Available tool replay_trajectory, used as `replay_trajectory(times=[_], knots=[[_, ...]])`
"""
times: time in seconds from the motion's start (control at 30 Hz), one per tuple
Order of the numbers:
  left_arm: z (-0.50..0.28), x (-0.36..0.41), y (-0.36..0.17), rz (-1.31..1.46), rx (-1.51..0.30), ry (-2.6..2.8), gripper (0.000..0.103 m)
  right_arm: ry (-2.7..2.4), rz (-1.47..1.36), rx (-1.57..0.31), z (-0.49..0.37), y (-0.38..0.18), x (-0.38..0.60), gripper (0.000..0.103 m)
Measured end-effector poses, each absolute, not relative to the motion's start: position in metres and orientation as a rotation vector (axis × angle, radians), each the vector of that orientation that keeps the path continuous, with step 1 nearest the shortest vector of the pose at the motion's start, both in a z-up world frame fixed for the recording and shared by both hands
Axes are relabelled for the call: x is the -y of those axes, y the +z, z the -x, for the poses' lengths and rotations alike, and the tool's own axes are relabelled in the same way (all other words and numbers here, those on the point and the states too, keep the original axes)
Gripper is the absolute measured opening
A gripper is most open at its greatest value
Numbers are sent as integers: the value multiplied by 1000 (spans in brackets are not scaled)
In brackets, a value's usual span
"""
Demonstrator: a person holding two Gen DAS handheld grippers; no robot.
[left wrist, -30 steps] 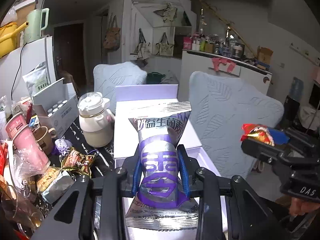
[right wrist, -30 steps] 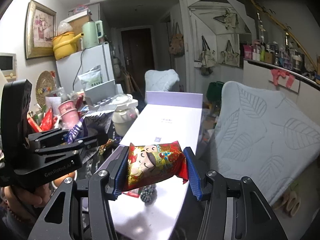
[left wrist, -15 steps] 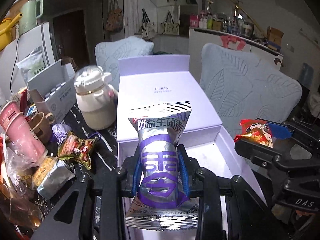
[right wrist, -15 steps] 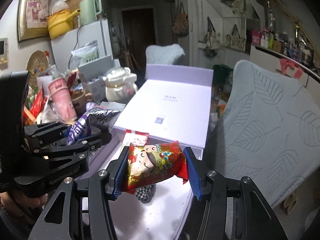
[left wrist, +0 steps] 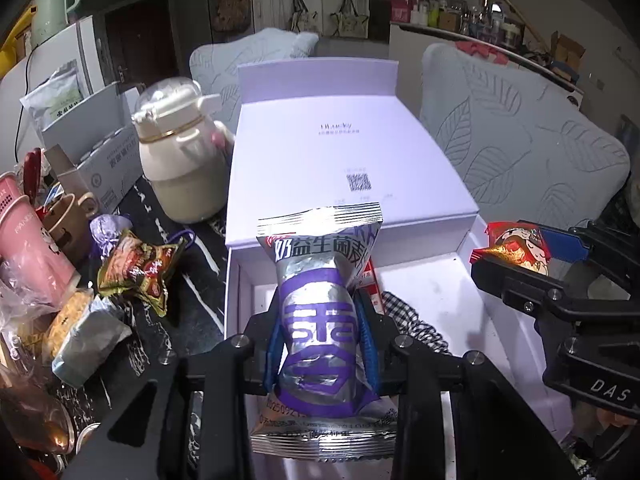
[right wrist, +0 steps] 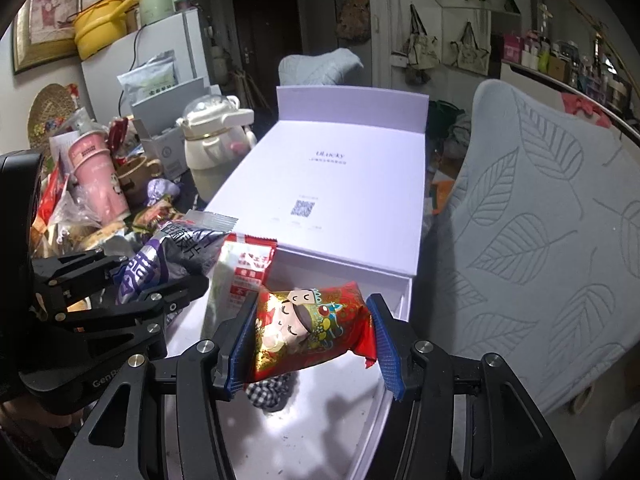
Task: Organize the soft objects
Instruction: 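Lower both bags into the lavender box and open both grippers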
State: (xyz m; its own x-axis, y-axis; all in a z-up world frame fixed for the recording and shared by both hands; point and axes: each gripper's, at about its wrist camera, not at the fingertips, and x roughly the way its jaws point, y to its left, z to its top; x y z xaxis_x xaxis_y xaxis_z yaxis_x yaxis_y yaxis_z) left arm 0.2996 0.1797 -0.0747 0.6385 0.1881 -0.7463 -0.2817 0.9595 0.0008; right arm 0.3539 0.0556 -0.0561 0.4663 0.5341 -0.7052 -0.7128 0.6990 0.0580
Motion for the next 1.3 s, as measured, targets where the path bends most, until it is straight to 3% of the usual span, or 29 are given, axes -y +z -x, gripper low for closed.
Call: replay_trajectory(times=[0.63,0.73,0.87,1.3], knots=[[-320,-185,-110,152,-997,271,32,737,353,-884,-367,-92,-73,53],[-320,-186,-110,164,-1000,270,38,737,356,-901,-368,-95,-73,56],[-319,-185,-111,131,-1013,311,60,724,360,-903,-368,-94,-72,62],[-305,-179,-84,154,-944,306,61,719,366,-860,-358,-75,-60,62]])
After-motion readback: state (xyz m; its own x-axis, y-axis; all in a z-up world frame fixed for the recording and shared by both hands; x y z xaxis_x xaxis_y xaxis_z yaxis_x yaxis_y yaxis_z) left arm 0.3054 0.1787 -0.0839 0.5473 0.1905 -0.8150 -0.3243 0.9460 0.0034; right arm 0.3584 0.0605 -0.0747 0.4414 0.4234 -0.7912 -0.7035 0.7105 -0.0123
